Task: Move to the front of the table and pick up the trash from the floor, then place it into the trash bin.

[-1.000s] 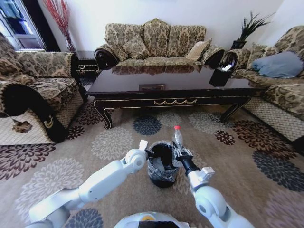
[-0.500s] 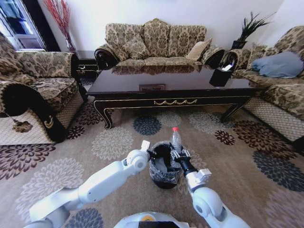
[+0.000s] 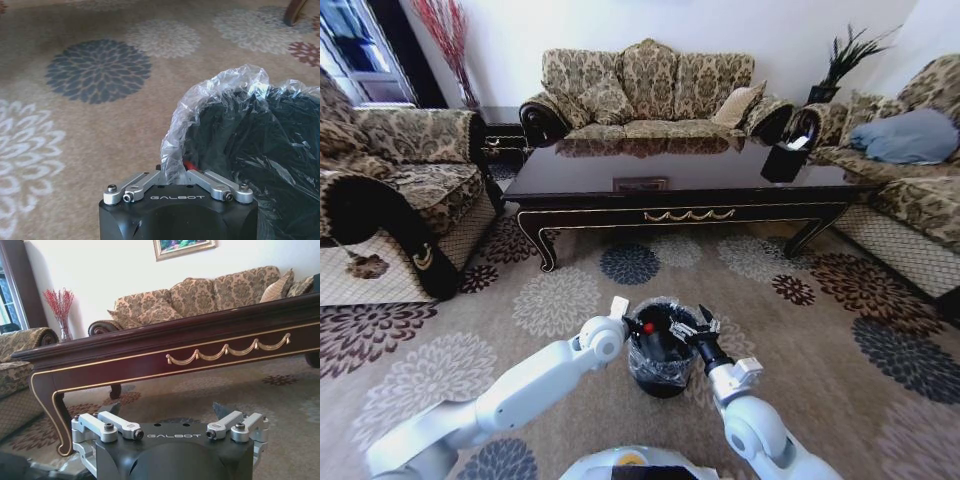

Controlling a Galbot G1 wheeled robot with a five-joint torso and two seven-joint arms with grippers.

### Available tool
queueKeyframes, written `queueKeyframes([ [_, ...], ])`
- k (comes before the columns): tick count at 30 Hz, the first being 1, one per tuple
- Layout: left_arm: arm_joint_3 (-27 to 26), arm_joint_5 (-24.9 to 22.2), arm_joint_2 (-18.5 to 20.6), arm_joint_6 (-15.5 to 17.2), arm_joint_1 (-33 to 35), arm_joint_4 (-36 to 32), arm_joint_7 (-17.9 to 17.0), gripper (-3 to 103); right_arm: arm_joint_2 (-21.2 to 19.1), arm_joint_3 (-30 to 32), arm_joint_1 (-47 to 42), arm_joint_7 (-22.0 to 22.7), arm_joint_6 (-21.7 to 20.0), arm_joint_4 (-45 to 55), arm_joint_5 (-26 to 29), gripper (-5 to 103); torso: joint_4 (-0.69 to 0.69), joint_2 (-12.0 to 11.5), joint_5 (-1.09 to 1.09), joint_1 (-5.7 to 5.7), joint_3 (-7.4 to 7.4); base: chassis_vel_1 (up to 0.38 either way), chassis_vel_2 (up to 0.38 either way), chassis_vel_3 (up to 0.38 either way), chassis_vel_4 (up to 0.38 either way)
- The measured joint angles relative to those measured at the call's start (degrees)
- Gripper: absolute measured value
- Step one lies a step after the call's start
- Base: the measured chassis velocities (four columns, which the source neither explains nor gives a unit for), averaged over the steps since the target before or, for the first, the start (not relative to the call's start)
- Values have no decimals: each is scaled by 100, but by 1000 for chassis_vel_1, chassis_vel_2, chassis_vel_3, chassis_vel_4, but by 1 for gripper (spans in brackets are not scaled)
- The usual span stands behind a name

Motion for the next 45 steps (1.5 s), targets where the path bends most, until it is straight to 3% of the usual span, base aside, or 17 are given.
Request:
queueKeyframes([
  [4, -253, 75, 161, 1, 171, -64, 60, 4, 72, 139, -73, 4, 96, -1, -64, 100, 2, 0, 0, 0, 0, 0, 0, 0, 0],
  [17, -1887, 595, 569, 4, 1264, 83, 360, 4, 278, 116, -312, -56, 288, -128, -247, 100, 0, 0, 1, 0, 0, 0, 0, 0, 0],
  [34, -2383, 915, 564, -85, 1798, 287, 501, 0, 157, 48, -221, -73, 270, -198, -204, 100, -1, 0, 0, 0, 0, 0, 0, 0, 0],
  [36, -2390, 963, 560, -110, 1826, 227, 496, 11, 155, 51, -235, -66, 269, -194, -204, 100, 1, 0, 1, 0, 0, 0, 0, 0, 0],
  [39, -2391, 1012, 560, -127, 1840, 149, 491, 17, 161, 54, -261, -58, 262, -180, -203, 100, 1, 0, 1, 0, 0, 0, 0, 0, 0],
  [40, -2408, 1017, 561, -130, 1868, 46, 448, 27, 166, 63, -291, -52, 234, -168, -197, 100, 0, 0, 1, 0, 0, 0, 0, 0, 0],
  [43, -2487, 987, 565, -131, 1953, -96, 391, 33, 168, 94, -318, -7, 172, -140, -173, 100, -1, 0, 1, 0, 0, 0, 0, 0, 0],
  [45, -2577, 972, 633, -125, 2078, -243, 382, 43, 142, 124, -321, 46, 136, -120, -154, 100, 1, 0, 1, 0, 0, 0, 0, 0, 0],
])
